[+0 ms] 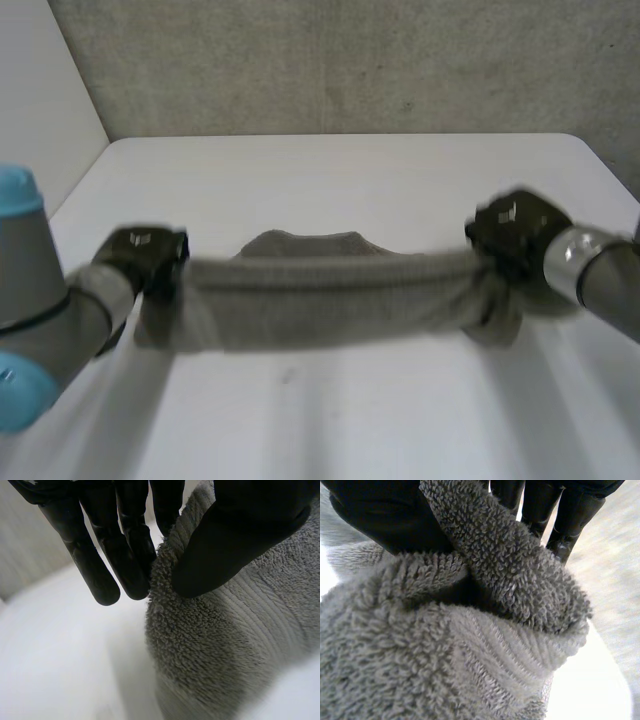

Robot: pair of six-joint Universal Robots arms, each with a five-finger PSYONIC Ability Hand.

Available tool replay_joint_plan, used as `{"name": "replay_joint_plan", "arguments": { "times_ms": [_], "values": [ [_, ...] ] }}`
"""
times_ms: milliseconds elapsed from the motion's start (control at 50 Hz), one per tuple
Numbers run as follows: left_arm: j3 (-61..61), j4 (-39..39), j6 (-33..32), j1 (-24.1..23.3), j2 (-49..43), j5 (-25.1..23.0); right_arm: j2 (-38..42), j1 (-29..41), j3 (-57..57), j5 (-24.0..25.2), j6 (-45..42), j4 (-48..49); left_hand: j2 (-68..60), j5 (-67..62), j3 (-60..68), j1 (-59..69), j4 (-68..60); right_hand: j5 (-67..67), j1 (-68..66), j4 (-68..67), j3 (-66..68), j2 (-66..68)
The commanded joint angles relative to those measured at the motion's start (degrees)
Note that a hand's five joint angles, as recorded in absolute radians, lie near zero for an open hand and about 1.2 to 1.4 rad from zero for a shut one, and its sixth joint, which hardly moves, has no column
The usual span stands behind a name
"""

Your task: Fold the towel.

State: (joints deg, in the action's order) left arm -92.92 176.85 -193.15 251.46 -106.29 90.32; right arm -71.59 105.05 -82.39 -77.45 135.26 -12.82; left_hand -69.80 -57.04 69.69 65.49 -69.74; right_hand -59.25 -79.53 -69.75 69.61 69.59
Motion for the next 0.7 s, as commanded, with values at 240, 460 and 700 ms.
{"name": "replay_joint_plan", "arguments": {
  "times_ms": [240, 460, 700],
  "values": [
    [33.4, 24.5, 5.9, -1.2, -3.0, 4.8, -2.1, 3.0, 11.6, -7.7, 12.3, 46.8, -10.2, -13.0, 10.3, 14.5, -10.3, -10.7, -0.5, -10.2, 10.4, 10.4],
    [6.6, 22.5, 5.8, -0.6, -0.3, 2.2, 1.2, 2.7, 3.6, -3.8, 11.4, 19.3, -10.2, -13.0, 10.3, 14.5, -10.3, -10.7, -0.5, -10.2, 10.4, 10.4],
    [-11.9, 23.2, 1.5, -1.1, -5.7, 0.8, 11.6, 2.3, -8.0, -2.3, 9.8, 14.5, -10.2, -13.0, 10.3, 14.5, -10.3, 17.1, 27.4, 17.6, -17.5, -17.5]
  ]
}}
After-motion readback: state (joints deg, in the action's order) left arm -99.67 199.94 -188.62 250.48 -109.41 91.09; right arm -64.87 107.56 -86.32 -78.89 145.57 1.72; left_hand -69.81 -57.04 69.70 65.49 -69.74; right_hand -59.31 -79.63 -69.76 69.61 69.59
